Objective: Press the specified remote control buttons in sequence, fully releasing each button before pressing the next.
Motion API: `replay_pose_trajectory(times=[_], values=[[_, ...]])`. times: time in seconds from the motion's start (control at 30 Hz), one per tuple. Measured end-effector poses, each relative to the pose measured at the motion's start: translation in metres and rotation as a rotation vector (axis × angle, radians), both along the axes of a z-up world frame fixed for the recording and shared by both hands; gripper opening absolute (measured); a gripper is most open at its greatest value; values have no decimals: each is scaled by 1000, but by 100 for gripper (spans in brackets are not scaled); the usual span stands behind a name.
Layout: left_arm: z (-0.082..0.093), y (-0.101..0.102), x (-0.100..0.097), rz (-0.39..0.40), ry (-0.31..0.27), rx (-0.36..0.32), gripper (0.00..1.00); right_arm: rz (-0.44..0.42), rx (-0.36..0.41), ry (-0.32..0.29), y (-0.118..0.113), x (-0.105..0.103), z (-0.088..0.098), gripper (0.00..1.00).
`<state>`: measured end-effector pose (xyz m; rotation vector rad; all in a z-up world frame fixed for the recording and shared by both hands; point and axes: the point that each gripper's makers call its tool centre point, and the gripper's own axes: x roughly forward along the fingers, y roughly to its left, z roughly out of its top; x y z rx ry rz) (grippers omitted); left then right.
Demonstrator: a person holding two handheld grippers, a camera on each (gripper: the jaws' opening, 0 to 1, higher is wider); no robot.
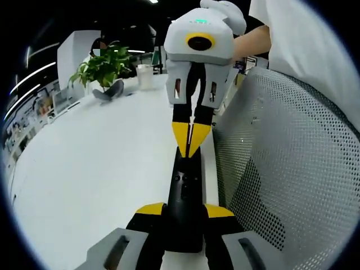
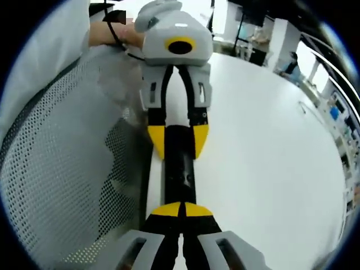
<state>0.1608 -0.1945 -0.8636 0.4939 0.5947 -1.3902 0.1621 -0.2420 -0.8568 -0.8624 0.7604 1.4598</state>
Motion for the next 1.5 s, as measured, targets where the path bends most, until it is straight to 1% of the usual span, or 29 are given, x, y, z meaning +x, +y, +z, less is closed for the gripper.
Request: replay_pose_trajectory(times=[0.07, 0.2, 0.37, 0.47, 0.6, 0.63, 0.77, 0.8, 0.83, 0.9, 0.93, 1.0, 1.03, 1.07, 1.13, 1.2, 1.5], values=[[0, 0, 0, -1, 0, 1, 25, 3, -3, -5, 0, -1, 0, 0], [0, 0, 0, -2, -1, 1, 25, 47, -40, -49, 1, -1, -1, 0], [0, 0, 0, -3, -2, 3, 25, 39, -45, -50, 0, 1, -1, 0], [0, 1, 0, -4, -3, 4, 25, 8, -18, -31, -1, 2, 0, 0], [0, 1, 0, -2, -3, 3, 25, 1, 2, -17, 0, 1, 1, 0], [0, 1, 0, -3, -4, 4, 25, -16, 20, 8, 2, -2, 3, 0], [0, 1, 1, -3, -3, 5, 25, -27, 27, 7, 2, 1, 6, 0], [0, 1, 1, -3, -3, 5, 25, -47, 46, 23, 5, 1, 8, 0], [0, 1, 1, -3, -3, 5, 25, -48, 50, 35, 6, 0, 8, 0], [0, 1, 1, -2, -3, 5, 25, -34, 41, 15, 6, 1, 7, 1], [0, 1, 1, -2, -3, 5, 25, -27, 33, 10, 6, 1, 6, 3], [0, 1, 1, -2, -2, 5, 25, -38, 15, 35, 5, -1, 3, 6], [0, 1, 1, -2, -2, 5, 25, -33, 15, 31, 5, -1, 1, 6], [0, 1, 1, -2, -2, 5, 25, -23, -2, 20, 3, -1, -1, 5], [0, 1, 1, -1, -1, 6, 25, -23, -1, 1, 3, 0, 1, 3], [0, 1, 1, -2, -2, 6, 25, 17, -18, -17, 4, 0, 0, 3], [-1, 0, 1, 0, 0, 6, 25, 32, -68, -10, 5, -1, -1, 4]])
